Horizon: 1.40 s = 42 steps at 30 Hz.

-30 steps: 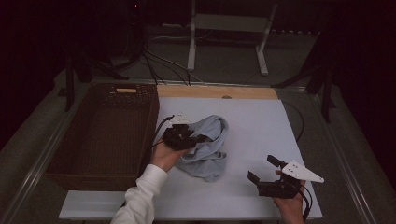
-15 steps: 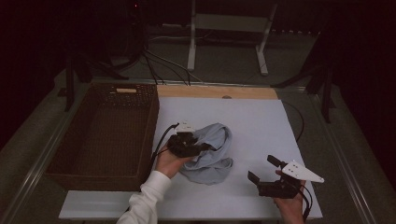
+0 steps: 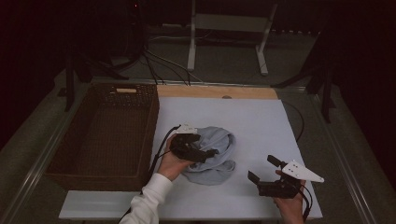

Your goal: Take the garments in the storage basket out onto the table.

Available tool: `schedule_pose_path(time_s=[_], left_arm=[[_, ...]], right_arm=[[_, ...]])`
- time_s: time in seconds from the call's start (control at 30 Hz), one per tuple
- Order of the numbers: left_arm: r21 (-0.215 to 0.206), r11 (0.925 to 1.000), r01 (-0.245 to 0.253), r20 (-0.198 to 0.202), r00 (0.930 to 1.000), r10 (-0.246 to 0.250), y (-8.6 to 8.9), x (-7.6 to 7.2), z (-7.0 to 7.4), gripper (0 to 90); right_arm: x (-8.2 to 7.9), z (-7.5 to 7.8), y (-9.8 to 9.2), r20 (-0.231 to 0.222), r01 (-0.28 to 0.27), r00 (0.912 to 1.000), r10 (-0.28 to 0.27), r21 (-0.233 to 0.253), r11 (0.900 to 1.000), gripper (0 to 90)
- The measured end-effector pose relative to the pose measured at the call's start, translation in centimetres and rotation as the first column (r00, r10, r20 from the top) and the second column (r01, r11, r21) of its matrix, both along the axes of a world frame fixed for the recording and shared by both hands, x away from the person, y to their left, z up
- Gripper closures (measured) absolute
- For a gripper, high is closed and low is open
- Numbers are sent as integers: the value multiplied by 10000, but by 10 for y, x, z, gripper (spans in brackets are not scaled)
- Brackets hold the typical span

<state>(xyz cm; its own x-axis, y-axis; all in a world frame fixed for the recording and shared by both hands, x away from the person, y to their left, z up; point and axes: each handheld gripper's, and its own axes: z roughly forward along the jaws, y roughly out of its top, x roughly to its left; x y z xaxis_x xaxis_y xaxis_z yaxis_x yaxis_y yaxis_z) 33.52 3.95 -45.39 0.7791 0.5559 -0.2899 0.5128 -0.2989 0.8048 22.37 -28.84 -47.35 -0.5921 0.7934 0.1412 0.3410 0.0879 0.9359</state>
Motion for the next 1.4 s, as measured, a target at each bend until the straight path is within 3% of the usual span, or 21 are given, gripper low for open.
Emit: schedule_pose_path(time_s=[0.07, 0.43, 0.47, 0.5, 0.63, 0.7, 0.87, 1.4], left_arm=[[-7, 10000, -37, 92, 10000, 38, 1, 0, 2, 8], [-423, 9987, -267, 1071, 9938, 311, 11, -6, 12, 5], [-653, 9978, -88, 1401, 9900, 179, 14, -7, 13, 5], [-743, 9972, -31, 1445, 9894, 139, 15, -8, 14, 5], [-921, 9957, 24, 1564, 9876, 121, 17, -10, 17, 5], [-964, 9953, -110, 1430, 9894, 248, 19, -11, 19, 5], [-715, 9963, -481, 1236, 9907, 567, 21, -14, 23, 5], [-417, 9904, -1320, 1477, 9795, 1367, 39, -29, 30, 5]], right_arm=[[0, 0, 0, -8, 11, 10000, -11, 24, 10000, 0], [1, -1, 3, -72, 29, 10000, -29, 68, 10000, 0], [1, -1, 3, -73, 26, 10000, -25, 60, 10000, 0], [1, -1, 3, -71, 24, 10000, -23, 32, 10000, 0], [1, -1, 4, -71, -29, 10000, 29, -9, 10000, 0], [1, -1, 3, -37, -40, 10000, 40, -19, 10000, 0], [0, 0, 0, -8, -5, 10000, 5, 46, 10000, 0], [0, -1, 2, 11, -84, 10000, 84, -38, 10000, 0]])
